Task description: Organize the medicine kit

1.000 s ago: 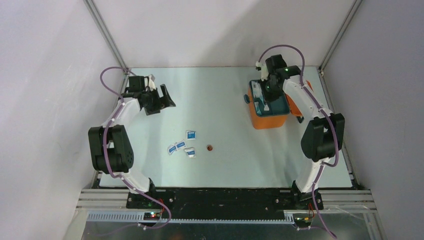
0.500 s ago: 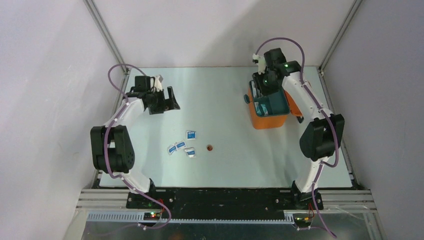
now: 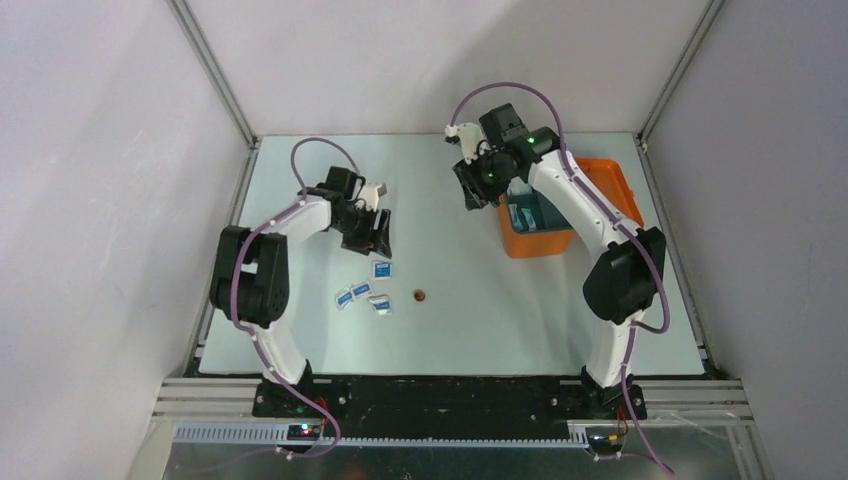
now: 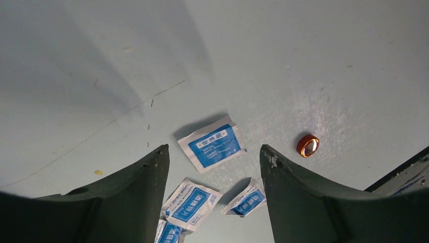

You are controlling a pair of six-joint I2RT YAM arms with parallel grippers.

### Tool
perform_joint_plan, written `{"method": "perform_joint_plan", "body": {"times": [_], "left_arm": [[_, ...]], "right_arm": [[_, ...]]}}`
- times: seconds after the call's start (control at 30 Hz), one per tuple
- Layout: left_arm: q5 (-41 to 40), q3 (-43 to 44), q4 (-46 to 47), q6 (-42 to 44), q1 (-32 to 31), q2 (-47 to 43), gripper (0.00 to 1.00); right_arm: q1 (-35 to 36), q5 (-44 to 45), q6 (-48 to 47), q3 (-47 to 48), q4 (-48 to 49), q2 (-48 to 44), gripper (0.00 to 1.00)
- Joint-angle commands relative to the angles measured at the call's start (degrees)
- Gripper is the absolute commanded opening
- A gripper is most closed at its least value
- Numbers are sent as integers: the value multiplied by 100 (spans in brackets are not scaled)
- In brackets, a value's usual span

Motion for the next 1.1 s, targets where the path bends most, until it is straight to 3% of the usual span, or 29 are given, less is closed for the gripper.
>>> {"method": "perform_joint_plan", "body": {"times": [0.0,0.2,0.37,0.67,0.9,1.07], "left_arm": [[28,62,-225,87,47,56,70],[225,-200,-261,-133,117,147,67],[587,-396,-252,-445,415,241,66],[1663,-416,-77,-1148,806,603,65],[1992,-717,60,-1676,867,723,64],[2117,-800,230,-2053,875,802,64]], "right_arm": [[-92,-1670,63,152,-222,98,47],[128,-3121,697,135,-90,800,59],[415,-3469,1516,372,406,1630,71],[621,-4456,3655,495,1936,2863,70],[812,-4662,4180,525,2240,3420,66],[945,-4319,4204,608,2090,3574,66]]}}
